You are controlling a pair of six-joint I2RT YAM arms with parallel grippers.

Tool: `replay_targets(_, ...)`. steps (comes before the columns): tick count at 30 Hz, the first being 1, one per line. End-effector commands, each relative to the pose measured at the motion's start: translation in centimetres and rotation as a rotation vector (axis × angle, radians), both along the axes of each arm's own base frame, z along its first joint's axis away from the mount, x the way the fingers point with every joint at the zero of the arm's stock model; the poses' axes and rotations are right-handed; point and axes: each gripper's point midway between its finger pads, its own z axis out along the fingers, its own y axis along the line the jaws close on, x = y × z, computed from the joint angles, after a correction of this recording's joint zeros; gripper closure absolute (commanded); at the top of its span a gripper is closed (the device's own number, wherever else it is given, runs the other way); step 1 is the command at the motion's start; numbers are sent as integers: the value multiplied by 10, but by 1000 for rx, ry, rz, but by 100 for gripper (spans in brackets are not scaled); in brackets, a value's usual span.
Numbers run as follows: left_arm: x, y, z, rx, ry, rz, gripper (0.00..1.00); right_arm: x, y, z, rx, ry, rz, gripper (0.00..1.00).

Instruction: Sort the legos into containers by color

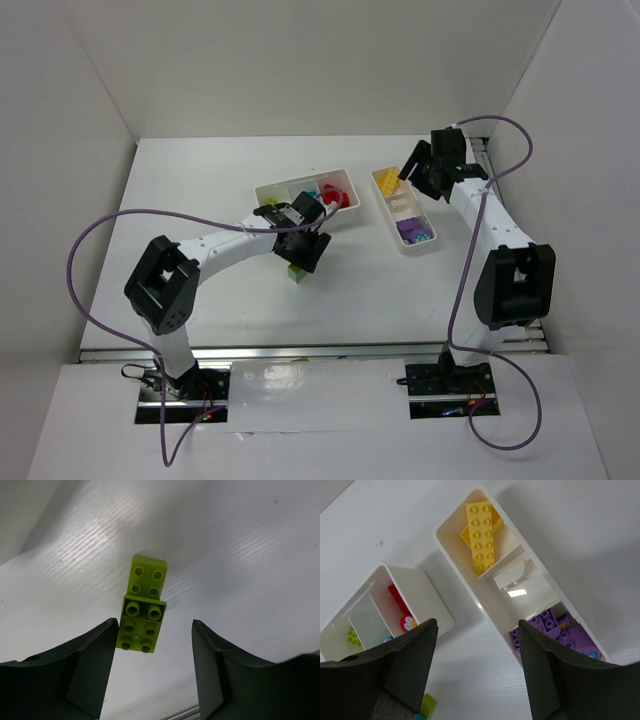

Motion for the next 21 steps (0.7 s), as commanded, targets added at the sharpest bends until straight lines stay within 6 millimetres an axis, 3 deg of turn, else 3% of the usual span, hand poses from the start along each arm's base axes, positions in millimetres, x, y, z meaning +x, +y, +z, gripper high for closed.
replay_targets(1, -5, -11, 5, -41, 37, -8, 31, 3, -3, 17, -5, -42, -1, 27)
replay_targets(3, -2, -11, 4, -36, 30, -4, 28, 3, -3, 17, -5, -42, -1, 27)
replay_targets(8, 0, -1, -9, 35, 41, 29, 8, 3, -3, 17, -5, -42, -1, 27)
replay_targets(10, -2, 1, -12, 41, 48, 29, 9, 3, -3, 17, -5, -42, -1, 27)
replay_targets(15, -3, 0, -12, 35, 53, 26, 27, 3, -3, 15, -5, -42, -1, 27)
replay_targets(18, -3, 0, -12, 35, 53, 26, 46, 3, -3, 15, -5, -42, -1, 27)
replay_targets(19, -3, 0, -12, 35, 53, 26, 55, 3, -3, 15, -5, -42, -1, 27)
replay_targets(20, 3, -6, 0, 11, 27, 26, 78, 3, -3, 15, -5, -42, -1, 27)
replay_targets(21, 2, -5, 7, 9, 25, 26, 90, 2, 1, 15, 2, -41, 25, 27)
